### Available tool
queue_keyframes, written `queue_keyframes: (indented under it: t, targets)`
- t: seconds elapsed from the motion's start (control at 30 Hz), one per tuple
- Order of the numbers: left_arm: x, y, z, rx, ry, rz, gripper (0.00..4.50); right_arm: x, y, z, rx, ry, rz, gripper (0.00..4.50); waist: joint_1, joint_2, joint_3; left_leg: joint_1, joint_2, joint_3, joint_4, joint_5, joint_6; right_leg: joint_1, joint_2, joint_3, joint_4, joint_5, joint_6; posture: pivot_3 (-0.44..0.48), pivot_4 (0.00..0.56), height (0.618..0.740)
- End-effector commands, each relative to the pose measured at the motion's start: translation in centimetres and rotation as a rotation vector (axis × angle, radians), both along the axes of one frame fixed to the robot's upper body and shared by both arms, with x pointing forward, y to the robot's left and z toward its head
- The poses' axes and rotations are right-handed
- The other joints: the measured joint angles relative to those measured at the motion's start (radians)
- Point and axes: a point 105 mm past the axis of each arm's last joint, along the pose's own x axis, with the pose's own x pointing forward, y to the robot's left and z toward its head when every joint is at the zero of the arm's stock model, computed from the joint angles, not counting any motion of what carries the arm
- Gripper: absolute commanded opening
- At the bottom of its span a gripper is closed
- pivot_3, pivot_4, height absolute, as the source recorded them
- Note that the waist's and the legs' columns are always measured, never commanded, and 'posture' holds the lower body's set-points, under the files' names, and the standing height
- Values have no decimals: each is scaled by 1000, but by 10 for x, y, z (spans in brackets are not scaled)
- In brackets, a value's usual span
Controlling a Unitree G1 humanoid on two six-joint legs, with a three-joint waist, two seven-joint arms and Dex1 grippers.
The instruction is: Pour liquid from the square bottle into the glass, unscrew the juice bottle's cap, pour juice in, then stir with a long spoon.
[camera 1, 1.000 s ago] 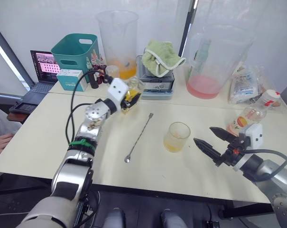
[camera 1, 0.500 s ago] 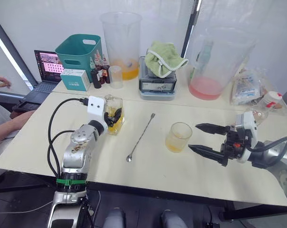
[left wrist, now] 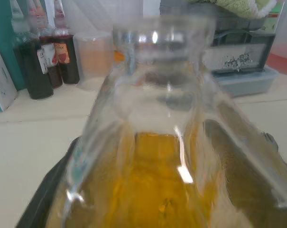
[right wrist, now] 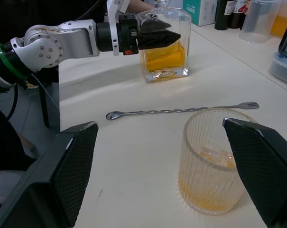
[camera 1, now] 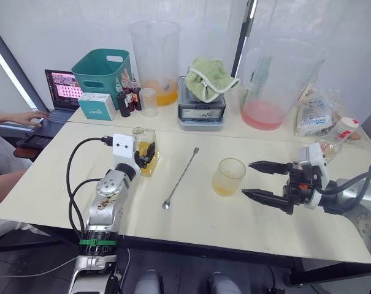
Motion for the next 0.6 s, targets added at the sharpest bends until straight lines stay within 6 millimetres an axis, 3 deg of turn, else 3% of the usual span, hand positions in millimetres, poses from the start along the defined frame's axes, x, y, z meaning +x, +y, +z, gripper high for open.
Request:
queue_keyframes:
  t: [0.03,0.33,0.6]
  targets:
    - [-1,3,6,-26,-19,3,4492,1,-4,10,4,-45,-31,4500,-2,-1,0,0,0,0,0,0,0,0,0,0,0,0,0,0,150,740]
    - [-17,5,53,-44,-152,-59,4492,9,-17,11,39,-55,-144,4500,1,-1,1,-3,0,-1,0,0,0,-2,0,0,-1,0,0,0,150,740]
    - [-56,18,75,-22,-184,-151,4492,5,-60,1,60,-38,-346,4500,-1,-1,1,-3,0,-1,-2,0,0,-1,0,0,-3,0,0,0,150,740]
